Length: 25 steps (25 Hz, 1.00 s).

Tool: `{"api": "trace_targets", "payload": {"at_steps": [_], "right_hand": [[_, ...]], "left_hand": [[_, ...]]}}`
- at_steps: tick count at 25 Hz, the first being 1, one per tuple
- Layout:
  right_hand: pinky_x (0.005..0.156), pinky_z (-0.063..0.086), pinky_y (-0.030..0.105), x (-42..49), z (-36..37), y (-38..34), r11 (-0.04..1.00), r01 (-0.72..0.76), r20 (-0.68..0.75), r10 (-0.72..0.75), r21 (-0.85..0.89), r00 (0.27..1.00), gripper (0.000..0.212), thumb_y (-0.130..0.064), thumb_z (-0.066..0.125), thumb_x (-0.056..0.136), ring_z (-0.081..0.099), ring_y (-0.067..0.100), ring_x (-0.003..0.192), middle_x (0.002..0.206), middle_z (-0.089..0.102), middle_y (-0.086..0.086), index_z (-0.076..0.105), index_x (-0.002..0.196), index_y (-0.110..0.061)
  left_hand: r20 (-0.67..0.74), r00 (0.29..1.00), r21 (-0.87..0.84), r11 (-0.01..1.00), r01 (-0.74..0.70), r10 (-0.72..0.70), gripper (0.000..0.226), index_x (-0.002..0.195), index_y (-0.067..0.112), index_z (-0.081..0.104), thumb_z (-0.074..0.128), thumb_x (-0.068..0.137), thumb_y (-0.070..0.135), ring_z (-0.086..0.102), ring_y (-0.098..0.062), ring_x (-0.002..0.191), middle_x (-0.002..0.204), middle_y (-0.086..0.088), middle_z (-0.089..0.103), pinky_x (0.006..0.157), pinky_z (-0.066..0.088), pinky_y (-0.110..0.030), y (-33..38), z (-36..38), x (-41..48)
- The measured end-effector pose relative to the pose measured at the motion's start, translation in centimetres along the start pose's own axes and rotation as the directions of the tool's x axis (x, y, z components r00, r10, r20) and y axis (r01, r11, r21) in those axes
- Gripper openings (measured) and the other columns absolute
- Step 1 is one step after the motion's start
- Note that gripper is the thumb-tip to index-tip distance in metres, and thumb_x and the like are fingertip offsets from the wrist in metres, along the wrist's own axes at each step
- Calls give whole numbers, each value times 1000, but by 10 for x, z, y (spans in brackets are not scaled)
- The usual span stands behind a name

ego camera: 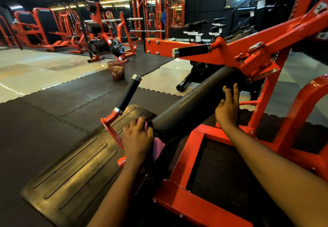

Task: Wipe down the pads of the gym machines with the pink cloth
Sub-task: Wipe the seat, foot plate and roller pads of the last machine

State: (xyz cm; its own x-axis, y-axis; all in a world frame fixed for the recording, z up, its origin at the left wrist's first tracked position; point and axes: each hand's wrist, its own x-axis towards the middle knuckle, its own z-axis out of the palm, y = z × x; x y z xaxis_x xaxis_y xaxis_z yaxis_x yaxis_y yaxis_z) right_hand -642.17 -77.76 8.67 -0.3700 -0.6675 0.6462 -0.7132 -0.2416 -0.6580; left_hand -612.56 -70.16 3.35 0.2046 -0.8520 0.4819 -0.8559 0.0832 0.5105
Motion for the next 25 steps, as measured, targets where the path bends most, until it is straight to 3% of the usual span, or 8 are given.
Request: {"api": "trace_targets", "payload": {"at_steps": [5,9,13,16,19,22,24,25], "right_hand": [[116,36,41,-1,1,8,998,7,27,-6,-60,1000,53,6,47,96,26,34,149,168,16,7,50,144,-16],[104,43,47,7,-10,16,984,72,67,-62,-161,996,49,-2,55,94,36,38,136,164,27,6,55,140,-20],[106,41,44,33,-37,22,989,92,170,-72,-112,983,41,0,61,92,43,36,134,153,44,8,66,128,-19],[110,40,43,45,-39,4,996,20,121,-9,-88,993,35,-3,62,87,52,36,130,141,58,13,75,115,-19],[107,40,45,-1,-15,-57,975,216,88,-211,-53,973,36,-10,53,86,53,38,123,135,62,15,74,115,-15],[117,25,62,-66,21,-105,888,436,305,-378,-147,874,48,-43,44,92,29,34,147,157,40,5,56,137,-36],[119,-2,66,-85,42,-112,855,421,376,-298,-303,877,57,-57,46,90,-1,34,155,169,12,-2,40,146,-50],[117,-3,68,-83,49,-112,838,399,376,-257,-373,890,55,-55,49,90,-3,35,155,169,11,-3,41,144,-52]], "left_hand": [[-93,990,141,982,123,-110,40,113,29,53,30,90,51,54,-27,103,118,-6,58,87,49,-47,25,5,3],[-6,1000,210,978,-7,8,34,106,24,57,38,88,46,51,-32,97,110,-7,56,82,41,-46,133,37,43],[33,998,-18,998,-56,56,39,120,20,54,36,98,46,53,-36,110,125,-13,53,92,43,-49,188,35,68],[108,976,-297,943,-149,188,48,137,22,46,26,102,47,30,-28,142,154,-7,31,106,37,-49,145,15,66],[52,998,-341,939,38,-22,59,137,17,50,28,89,44,47,-26,128,142,-8,50,106,42,-48,76,3,52],[110,989,-235,964,127,-103,35,104,16,61,34,92,33,61,-27,91,105,-10,67,81,52,-49,37,4,32],[99,988,-190,972,139,-122,26,95,15,59,36,97,27,60,-27,80,94,-10,67,73,52,-46,34,8,24],[77,989,-160,978,137,-125,25,95,14,59,37,99,25,60,-26,77,92,-9,66,69,49,-41,35,8,23]]}}
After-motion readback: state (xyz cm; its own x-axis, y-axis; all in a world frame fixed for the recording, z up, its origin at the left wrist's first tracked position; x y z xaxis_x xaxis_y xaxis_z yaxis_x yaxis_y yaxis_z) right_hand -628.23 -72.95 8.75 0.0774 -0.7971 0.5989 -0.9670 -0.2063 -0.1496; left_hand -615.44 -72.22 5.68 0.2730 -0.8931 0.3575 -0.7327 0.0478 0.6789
